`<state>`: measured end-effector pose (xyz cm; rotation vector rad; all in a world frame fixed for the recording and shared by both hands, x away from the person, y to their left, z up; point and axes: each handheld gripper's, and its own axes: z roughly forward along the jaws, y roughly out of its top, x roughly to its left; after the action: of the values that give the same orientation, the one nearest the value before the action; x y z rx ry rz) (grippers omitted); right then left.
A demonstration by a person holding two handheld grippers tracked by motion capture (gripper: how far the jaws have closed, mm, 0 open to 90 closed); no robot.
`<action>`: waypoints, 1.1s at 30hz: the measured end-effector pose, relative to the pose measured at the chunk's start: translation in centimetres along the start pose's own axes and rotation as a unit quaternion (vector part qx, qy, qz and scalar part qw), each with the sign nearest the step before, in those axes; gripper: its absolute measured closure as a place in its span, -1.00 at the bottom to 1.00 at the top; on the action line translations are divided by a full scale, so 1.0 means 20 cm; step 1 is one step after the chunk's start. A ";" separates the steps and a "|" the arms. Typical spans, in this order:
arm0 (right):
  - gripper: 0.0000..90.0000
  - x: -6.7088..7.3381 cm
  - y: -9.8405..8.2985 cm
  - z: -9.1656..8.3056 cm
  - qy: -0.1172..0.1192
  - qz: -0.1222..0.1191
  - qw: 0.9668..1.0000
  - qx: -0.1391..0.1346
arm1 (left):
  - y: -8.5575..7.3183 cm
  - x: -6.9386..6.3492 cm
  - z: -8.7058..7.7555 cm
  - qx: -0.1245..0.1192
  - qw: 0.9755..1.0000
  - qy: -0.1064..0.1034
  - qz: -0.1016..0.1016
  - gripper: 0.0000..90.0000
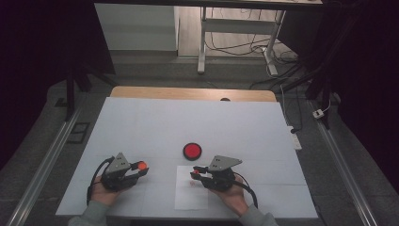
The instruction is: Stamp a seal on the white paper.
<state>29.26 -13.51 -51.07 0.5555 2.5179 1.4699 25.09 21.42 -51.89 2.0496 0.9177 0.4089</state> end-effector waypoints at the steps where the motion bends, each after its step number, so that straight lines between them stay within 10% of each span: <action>1: 0.61 0.00 0.00 0.00 0.000 0.001 1.000 -0.001 | 0.00 0.00 0.00 0.000 1.000 0.000 0.000 0.44; 33: 0.61 -0.07 0.10 -0.20 -0.027 0.017 0.997 -0.069 | 0.00 0.00 0.01 0.003 1.000 0.002 0.001 0.44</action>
<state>29.74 -16.35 -47.44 0.6085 2.3552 1.6031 25.17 21.44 -52.02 2.0553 0.9208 0.4112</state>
